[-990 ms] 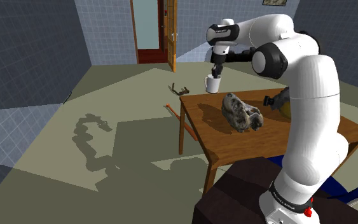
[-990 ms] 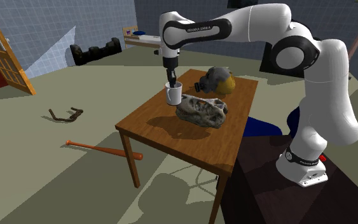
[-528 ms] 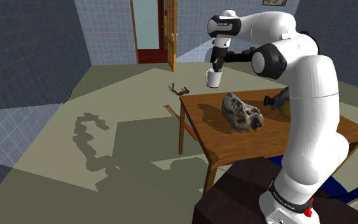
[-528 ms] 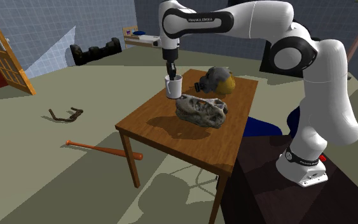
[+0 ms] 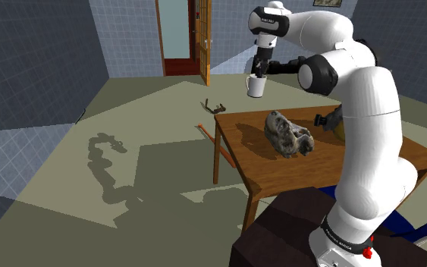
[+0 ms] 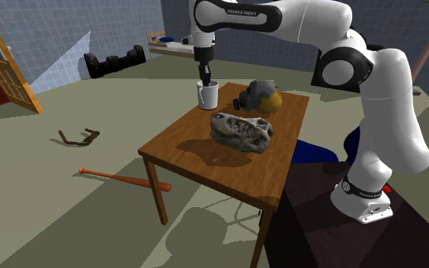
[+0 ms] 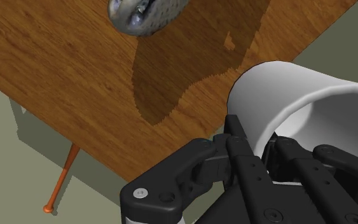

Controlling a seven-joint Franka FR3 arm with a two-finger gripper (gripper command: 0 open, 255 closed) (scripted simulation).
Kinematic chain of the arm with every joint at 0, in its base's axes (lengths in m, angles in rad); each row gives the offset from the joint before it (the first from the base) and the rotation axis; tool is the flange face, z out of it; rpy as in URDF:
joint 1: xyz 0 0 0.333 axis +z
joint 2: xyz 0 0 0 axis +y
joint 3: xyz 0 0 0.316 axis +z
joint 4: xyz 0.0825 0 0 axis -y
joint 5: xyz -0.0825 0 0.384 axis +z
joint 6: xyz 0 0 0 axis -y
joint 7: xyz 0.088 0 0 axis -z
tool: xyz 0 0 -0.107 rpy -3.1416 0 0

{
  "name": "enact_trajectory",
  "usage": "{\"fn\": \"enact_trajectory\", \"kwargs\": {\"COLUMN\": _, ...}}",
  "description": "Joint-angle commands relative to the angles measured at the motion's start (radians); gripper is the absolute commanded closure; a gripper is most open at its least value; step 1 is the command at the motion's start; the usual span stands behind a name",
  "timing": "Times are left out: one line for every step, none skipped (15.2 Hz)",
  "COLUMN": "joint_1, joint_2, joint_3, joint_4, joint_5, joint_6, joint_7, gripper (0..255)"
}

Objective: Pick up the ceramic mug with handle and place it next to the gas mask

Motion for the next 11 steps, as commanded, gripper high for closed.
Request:
{"fn": "enact_trajectory", "kwargs": {"joint_1": -0.011, "joint_2": -0.014, "joint_3": -0.006, "joint_4": -0.006, "joint_5": -0.003, "joint_6": -0.010, "joint_7": -0.018, "gripper": 255}}
{"fn": "enact_trajectory", "kwargs": {"joint_1": -0.018, "joint_2": -0.035, "joint_3": -0.013, "joint_4": -0.038, "joint_5": -0.009, "joint_6": 0.001, "joint_7": -0.037, "gripper": 255}}
{"fn": "enact_trajectory", "kwargs": {"joint_1": -0.025, "joint_2": -0.054, "joint_3": -0.019, "joint_4": -0.068, "joint_5": -0.014, "joint_6": 0.011, "joint_7": -0.056, "gripper": 255}}
{"fn": "enact_trajectory", "kwargs": {"joint_1": -0.033, "joint_2": -0.071, "joint_3": -0.026, "joint_4": -0.094, "joint_5": -0.019, "joint_6": 0.019, "joint_7": -0.075, "gripper": 255}}
{"fn": "enact_trajectory", "kwargs": {"joint_1": -0.042, "joint_2": -0.086, "joint_3": -0.033, "joint_4": -0.118, "joint_5": -0.023, "joint_6": 0.027, "joint_7": -0.095, "gripper": 255}}
{"fn": "enact_trajectory", "kwargs": {"joint_1": -0.051, "joint_2": -0.100, "joint_3": -0.039, "joint_4": -0.140, "joint_5": -0.028, "joint_6": 0.034, "joint_7": -0.114, "gripper": 255}}
{"fn": "enact_trajectory", "kwargs": {"joint_1": -0.061, "joint_2": -0.113, "joint_3": -0.046, "joint_4": -0.159, "joint_5": -0.031, "joint_6": 0.039, "joint_7": -0.134, "gripper": 255}}
{"fn": "enact_trajectory", "kwargs": {"joint_1": -0.072, "joint_2": -0.124, "joint_3": -0.053, "joint_4": -0.176, "joint_5": -0.035, "joint_6": 0.044, "joint_7": -0.153, "gripper": 255}}
{"fn": "enact_trajectory", "kwargs": {"joint_1": -0.083, "joint_2": -0.134, "joint_3": -0.060, "joint_4": -0.191, "joint_5": -0.038, "joint_6": 0.048, "joint_7": -0.173, "gripper": 255}}
{"fn": "enact_trajectory", "kwargs": {"joint_1": -0.094, "joint_2": -0.143, "joint_3": -0.066, "joint_4": -0.204, "joint_5": -0.040, "joint_6": 0.052, "joint_7": -0.193, "gripper": 255}}
{"fn": "enact_trajectory", "kwargs": {"joint_1": -0.106, "joint_2": -0.150, "joint_3": -0.073, "joint_4": -0.216, "joint_5": -0.042, "joint_6": 0.055, "joint_7": -0.214, "gripper": 255}}
